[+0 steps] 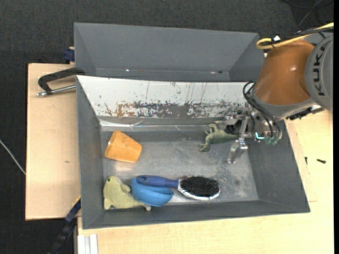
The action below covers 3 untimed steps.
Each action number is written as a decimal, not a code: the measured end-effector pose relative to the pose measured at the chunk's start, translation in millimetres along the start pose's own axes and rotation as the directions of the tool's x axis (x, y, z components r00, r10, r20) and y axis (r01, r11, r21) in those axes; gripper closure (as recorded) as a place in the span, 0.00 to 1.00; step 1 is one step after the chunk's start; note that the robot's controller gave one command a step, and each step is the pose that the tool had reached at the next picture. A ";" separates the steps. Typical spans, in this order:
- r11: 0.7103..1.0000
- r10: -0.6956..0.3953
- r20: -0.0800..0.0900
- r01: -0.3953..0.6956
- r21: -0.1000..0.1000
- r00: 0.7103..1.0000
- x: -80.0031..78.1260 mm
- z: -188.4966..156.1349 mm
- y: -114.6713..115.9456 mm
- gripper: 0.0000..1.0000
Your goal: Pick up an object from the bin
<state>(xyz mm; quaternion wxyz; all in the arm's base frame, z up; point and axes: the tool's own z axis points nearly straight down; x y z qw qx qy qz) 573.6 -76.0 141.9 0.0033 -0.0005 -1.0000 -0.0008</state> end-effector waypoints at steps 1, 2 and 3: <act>0.993 0.116 0.012 -0.116 -0.002 0.993 -30.9 69.2 3.7 0.00; 0.993 0.115 0.014 -0.115 0.000 0.993 -30.9 67.3 3.2 1.00; 0.998 0.064 0.021 -0.064 0.000 0.998 -22.1 -62.0 33.3 1.00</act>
Offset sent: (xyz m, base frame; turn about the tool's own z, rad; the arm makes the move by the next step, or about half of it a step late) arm 0.0279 0.0025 -0.0701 0.1162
